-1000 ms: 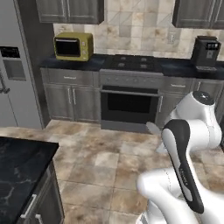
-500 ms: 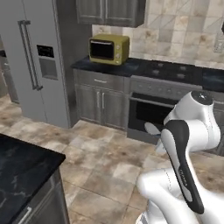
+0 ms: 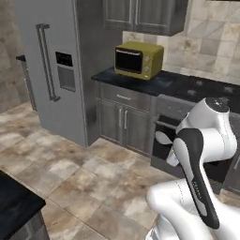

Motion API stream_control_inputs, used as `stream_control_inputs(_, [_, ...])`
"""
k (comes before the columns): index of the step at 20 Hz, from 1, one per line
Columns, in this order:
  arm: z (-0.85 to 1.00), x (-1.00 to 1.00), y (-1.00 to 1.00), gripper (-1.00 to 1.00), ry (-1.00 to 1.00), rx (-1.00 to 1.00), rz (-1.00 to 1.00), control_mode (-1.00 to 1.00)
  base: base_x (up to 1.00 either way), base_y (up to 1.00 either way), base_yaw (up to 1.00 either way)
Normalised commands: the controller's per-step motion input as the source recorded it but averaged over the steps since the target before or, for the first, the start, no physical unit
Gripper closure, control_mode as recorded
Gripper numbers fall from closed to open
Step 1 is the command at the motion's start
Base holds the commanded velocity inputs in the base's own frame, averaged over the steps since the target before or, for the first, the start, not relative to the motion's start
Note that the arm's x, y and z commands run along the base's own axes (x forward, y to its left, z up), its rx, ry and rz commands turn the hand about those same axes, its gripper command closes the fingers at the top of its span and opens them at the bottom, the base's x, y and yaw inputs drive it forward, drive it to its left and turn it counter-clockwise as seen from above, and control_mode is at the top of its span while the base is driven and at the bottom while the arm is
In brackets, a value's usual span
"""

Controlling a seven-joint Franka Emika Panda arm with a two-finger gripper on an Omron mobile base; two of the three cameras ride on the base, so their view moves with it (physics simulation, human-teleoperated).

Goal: Take the fork and place it on the left side of the plate. Then take the spoon and place it on the right side of the plate. Make sure they're directly next to the plate.

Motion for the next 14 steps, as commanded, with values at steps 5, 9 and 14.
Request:
stream_control_inputs(5, [0.00,0.00,0.00,1.00,0.00,0.00,0.00,1.00,0.95,-0.03,0.55])
stream_control_inputs(9, [0.00,0.00,0.00,1.00,0.00,0.00,0.00,1.00,0.96,0.00,0.64])
stream_control_inputs(14, [0.00,0.00,0.00,1.00,0.00,0.00,0.00,1.00,0.96,-0.02,0.65])
